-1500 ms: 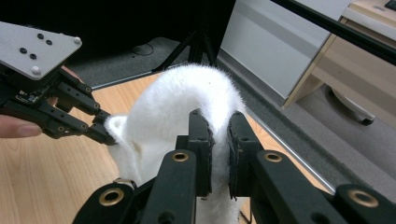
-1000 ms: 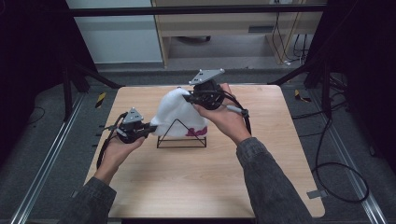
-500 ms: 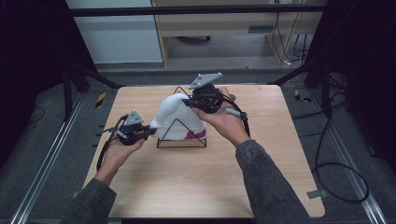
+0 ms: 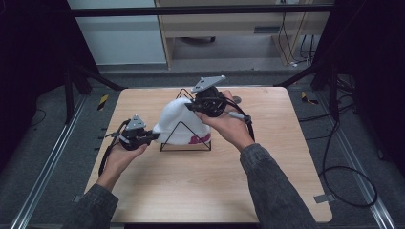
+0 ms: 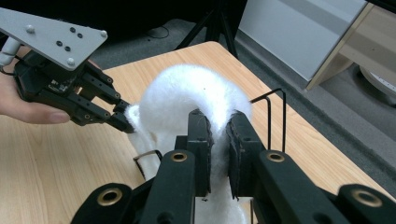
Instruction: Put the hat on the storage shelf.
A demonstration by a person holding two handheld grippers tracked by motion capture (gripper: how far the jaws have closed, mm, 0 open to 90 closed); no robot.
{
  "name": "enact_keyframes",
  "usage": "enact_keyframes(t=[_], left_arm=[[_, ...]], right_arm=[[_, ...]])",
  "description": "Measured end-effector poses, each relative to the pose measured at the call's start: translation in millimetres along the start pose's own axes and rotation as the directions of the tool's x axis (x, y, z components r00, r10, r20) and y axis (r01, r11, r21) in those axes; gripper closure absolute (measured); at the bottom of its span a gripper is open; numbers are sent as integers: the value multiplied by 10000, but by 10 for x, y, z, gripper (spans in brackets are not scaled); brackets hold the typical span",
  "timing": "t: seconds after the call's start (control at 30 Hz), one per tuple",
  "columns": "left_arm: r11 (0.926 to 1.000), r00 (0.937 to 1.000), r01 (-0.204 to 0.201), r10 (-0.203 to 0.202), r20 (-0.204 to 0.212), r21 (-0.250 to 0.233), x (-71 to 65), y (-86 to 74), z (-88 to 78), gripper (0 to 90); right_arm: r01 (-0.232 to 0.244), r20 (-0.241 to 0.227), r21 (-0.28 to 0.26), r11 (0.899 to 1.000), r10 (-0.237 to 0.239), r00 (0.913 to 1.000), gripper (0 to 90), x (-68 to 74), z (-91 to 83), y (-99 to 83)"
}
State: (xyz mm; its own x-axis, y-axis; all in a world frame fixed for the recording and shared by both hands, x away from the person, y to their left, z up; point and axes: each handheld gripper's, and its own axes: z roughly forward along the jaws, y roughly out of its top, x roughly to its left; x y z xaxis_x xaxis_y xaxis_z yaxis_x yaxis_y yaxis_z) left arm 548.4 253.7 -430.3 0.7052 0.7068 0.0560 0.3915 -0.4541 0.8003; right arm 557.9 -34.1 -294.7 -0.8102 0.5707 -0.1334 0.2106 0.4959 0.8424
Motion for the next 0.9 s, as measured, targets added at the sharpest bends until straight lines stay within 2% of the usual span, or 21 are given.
enact_keyframes(t=[0.33,0.9], left_arm=[[9997,9999,67,-69,75,238,17,-79,52,785],[9980,9993,327,-337,173,549,63,-215,149,772]], right_arm=[[-10,-179,127,9999,12,9998,815,50,90,-36],[-36,-388,657,9978,62,9992,811,102,243,-69]])
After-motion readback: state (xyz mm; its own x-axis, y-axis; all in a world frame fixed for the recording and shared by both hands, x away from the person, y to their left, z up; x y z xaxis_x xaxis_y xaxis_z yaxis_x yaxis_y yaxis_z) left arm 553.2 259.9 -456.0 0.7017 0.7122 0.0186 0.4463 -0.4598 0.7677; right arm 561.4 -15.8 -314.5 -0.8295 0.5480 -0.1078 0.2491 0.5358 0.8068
